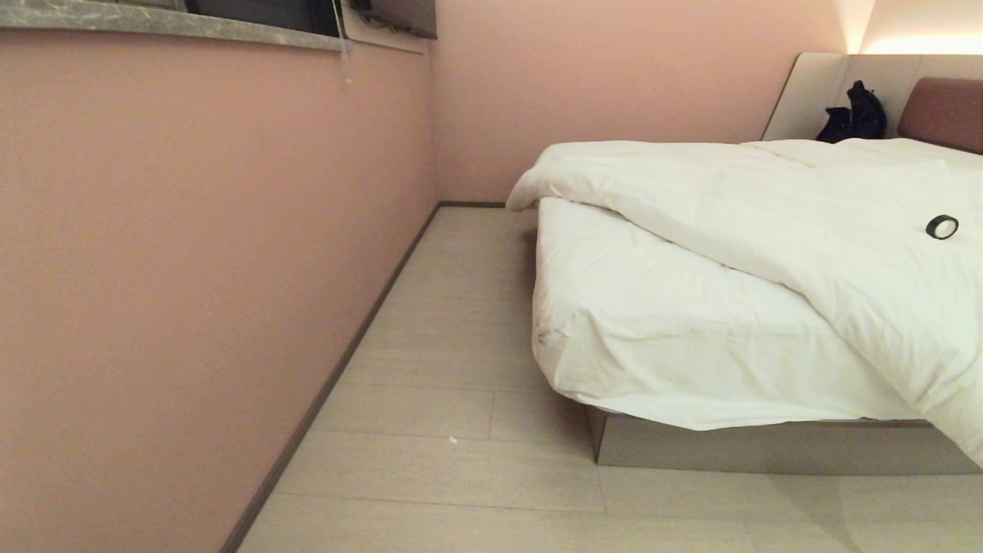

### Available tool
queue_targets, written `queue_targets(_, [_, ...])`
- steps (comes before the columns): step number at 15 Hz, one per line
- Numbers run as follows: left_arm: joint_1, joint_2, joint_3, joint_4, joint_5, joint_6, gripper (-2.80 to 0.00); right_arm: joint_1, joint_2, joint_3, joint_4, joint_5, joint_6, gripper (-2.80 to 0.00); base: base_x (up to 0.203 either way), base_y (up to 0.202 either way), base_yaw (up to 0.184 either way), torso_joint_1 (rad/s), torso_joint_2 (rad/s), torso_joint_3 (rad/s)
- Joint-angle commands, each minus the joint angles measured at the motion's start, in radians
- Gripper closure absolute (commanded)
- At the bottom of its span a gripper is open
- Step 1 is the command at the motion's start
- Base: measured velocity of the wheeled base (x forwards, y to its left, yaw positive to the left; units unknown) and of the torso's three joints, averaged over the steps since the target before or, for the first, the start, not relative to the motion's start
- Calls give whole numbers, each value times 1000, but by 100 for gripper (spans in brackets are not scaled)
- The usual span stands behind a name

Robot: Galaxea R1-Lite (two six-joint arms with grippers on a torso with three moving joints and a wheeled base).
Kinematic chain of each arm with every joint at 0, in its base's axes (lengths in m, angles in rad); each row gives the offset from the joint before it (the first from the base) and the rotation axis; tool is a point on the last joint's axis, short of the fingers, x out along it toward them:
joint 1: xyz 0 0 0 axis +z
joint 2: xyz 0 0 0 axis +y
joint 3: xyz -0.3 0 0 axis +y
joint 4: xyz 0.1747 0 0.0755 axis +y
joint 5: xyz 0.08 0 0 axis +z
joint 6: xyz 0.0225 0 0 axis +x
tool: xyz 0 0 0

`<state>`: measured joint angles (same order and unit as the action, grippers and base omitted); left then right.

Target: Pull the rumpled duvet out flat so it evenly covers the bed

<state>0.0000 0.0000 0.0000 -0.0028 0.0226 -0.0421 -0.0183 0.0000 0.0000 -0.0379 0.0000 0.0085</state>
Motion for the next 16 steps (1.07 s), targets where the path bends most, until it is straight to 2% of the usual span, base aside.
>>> queue_targets(1, [0,0,0,0,0,-1,0,0,2,0,0,0,1,0,0,0,0,0,0,0])
queue_targets(16, [0,0,0,0,0,3,0,0,2,0,0,0,-1,0,0,-7,0,0,0,0])
